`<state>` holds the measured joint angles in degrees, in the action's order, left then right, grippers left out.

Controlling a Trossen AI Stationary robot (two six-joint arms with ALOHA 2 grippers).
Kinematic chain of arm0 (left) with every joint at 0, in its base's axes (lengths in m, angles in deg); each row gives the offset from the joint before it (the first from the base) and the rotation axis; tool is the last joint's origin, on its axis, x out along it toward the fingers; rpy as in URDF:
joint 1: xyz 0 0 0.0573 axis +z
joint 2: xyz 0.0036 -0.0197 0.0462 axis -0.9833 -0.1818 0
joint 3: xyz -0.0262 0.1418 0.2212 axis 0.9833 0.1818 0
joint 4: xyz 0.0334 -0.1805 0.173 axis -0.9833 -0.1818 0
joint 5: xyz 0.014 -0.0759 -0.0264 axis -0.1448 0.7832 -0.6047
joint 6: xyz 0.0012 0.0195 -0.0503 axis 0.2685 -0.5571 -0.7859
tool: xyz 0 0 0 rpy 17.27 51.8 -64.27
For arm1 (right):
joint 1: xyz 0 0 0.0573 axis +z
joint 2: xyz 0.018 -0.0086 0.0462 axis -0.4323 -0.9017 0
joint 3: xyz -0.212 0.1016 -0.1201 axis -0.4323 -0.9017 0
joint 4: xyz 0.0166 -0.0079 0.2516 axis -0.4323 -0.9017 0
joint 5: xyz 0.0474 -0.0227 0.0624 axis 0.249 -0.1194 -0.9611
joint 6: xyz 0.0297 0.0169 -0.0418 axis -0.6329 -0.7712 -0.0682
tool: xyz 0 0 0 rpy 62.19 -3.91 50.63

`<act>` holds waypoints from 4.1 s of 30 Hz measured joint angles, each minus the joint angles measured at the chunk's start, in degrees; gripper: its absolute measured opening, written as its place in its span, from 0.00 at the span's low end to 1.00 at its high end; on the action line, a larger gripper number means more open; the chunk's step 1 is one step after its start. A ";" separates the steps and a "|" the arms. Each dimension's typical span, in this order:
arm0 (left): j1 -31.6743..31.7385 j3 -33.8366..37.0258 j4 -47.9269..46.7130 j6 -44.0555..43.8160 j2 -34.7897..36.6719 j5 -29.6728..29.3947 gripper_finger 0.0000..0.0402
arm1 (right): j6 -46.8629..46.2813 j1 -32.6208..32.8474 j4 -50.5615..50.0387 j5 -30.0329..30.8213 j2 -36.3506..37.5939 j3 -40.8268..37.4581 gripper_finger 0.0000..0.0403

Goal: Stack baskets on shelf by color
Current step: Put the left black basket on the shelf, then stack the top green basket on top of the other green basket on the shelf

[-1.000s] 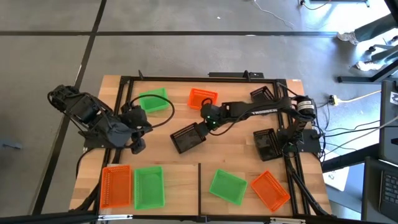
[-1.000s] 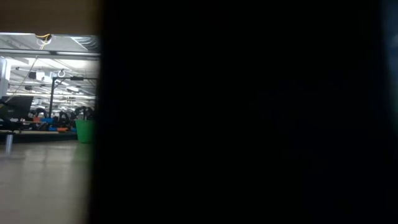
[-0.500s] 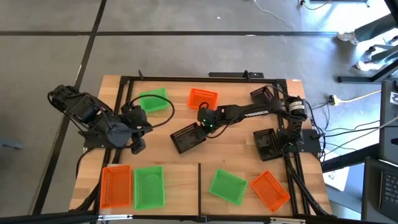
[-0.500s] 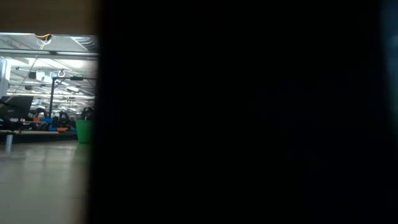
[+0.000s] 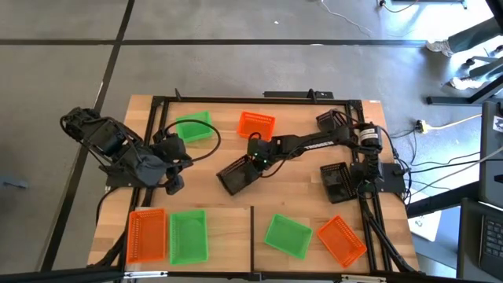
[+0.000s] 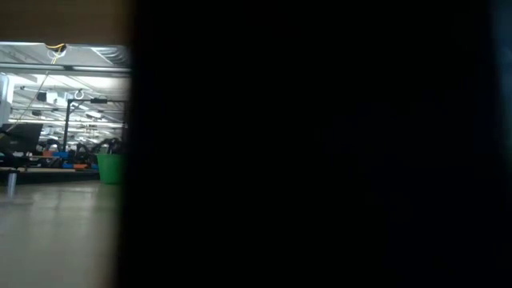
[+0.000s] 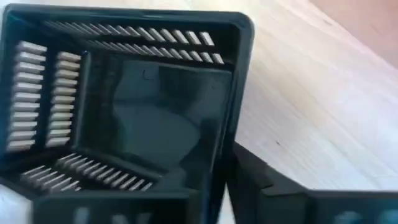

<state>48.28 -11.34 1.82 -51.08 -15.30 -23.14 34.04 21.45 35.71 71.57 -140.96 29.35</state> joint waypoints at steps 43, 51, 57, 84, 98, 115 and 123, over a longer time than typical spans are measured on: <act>0.00 0.02 -4.13 -0.46 0.00 -5.76 0.18 | 36.89 -1.30 -43.72 -14.41 0.90 48.11 0.00; 0.00 0.02 -4.62 -4.50 0.00 -10.52 0.18 | 37.90 3.65 -42.51 -15.23 0.83 50.41 0.00; 0.69 0.02 -4.60 -4.70 0.00 -11.49 0.17 | 34.80 7.80 -38.64 -15.02 0.71 50.74 0.00; 1.36 0.04 -4.84 0.01 0.00 -9.18 0.18 | 19.83 16.24 -33.56 -12.81 -10.25 50.64 0.00; 1.36 0.04 -4.84 0.02 0.00 -9.18 0.18 | 21.52 17.84 -35.32 -10.47 -10.84 50.69 0.03; 1.33 0.04 -4.81 -0.02 0.00 -8.28 0.18 | 24.71 18.60 -35.16 -10.48 -10.84 50.69 0.22; 1.33 0.04 -4.81 -0.09 0.00 -8.28 0.18 | 24.87 18.10 -35.40 -11.83 -10.34 50.69 0.23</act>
<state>49.62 -11.30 -2.99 -51.17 -15.30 -31.43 58.90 39.55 0.31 59.74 -151.30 80.04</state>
